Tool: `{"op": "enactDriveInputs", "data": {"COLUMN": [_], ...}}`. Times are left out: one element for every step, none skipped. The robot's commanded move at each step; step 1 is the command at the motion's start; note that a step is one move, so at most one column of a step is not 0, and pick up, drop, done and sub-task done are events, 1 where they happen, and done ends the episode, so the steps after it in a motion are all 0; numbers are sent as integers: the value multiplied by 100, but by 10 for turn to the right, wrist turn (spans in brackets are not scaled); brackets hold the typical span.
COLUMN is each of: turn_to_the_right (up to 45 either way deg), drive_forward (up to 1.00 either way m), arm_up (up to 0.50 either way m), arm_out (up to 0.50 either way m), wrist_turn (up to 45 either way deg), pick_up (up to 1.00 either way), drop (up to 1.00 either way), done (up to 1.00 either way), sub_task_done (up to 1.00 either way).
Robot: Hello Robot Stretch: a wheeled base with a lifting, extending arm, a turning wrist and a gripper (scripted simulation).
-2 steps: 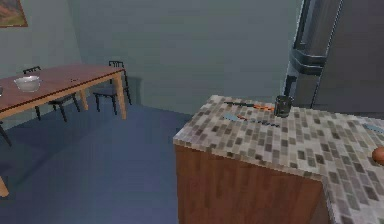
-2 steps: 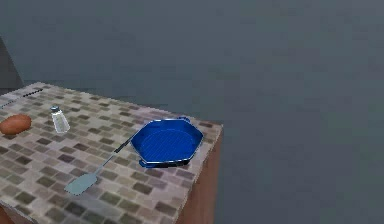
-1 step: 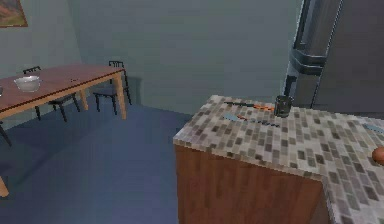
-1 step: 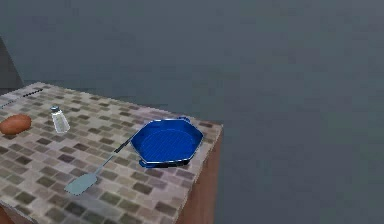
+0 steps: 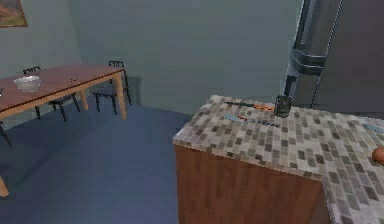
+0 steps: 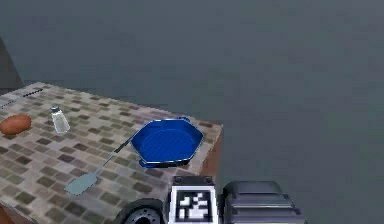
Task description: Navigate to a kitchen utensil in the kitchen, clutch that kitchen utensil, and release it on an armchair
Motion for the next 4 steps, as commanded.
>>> {"op": "enactDriveInputs", "data": {"turn_to_the_right": [0, 0, 0, 0], "drive_forward": [0, 0, 0, 0], "arm_up": [0, 0, 0, 0], "arm_out": [18, 0, 0, 0], "wrist_turn": [0, 450, 450, 450], "pick_up": [0, 0, 0, 0], "drop": [0, 0, 0, 0], "done": [0, 0, 0, 0], "sub_task_done": [0, 0, 0, 0]}}
